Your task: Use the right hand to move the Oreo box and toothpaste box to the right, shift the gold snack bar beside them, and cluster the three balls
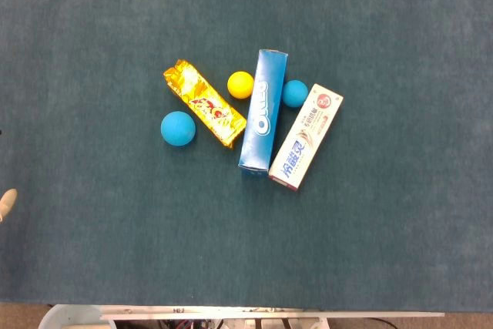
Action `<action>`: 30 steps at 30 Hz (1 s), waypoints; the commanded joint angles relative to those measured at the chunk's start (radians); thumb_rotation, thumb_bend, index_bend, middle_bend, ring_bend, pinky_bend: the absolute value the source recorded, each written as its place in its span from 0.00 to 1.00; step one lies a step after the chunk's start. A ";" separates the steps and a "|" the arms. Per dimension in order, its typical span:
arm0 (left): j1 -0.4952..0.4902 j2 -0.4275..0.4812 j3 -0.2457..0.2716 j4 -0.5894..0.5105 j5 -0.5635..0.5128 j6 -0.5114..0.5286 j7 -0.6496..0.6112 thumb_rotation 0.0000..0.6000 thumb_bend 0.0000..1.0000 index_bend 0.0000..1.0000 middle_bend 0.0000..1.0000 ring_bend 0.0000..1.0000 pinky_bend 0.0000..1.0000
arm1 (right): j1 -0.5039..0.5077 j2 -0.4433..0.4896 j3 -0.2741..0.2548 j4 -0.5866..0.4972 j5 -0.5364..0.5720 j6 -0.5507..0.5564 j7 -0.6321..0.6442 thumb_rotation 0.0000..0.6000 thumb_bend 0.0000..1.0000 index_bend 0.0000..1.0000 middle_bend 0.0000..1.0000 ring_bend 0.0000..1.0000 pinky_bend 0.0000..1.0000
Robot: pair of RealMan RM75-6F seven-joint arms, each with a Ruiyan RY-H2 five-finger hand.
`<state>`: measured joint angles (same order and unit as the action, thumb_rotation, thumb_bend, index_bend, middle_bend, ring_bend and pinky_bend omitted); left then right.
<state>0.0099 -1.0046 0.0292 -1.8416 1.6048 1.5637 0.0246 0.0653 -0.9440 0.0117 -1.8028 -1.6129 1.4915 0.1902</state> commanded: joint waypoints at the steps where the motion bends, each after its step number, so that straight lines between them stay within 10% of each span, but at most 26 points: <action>1: 0.000 -0.001 0.001 0.003 -0.002 -0.003 -0.004 1.00 0.21 0.22 0.20 0.09 0.10 | 0.000 0.001 -0.001 -0.001 -0.001 0.000 -0.001 1.00 0.18 0.41 0.41 0.34 0.47; 30: 0.014 0.019 0.007 0.007 0.006 0.016 -0.029 1.00 0.21 0.22 0.20 0.09 0.10 | 0.236 0.050 0.070 -0.083 -0.094 -0.234 -0.056 1.00 0.18 0.41 0.41 0.34 0.47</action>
<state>0.0242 -0.9853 0.0358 -1.8344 1.6108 1.5802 -0.0042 0.2583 -0.8956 0.0625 -1.8704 -1.7037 1.3033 0.1443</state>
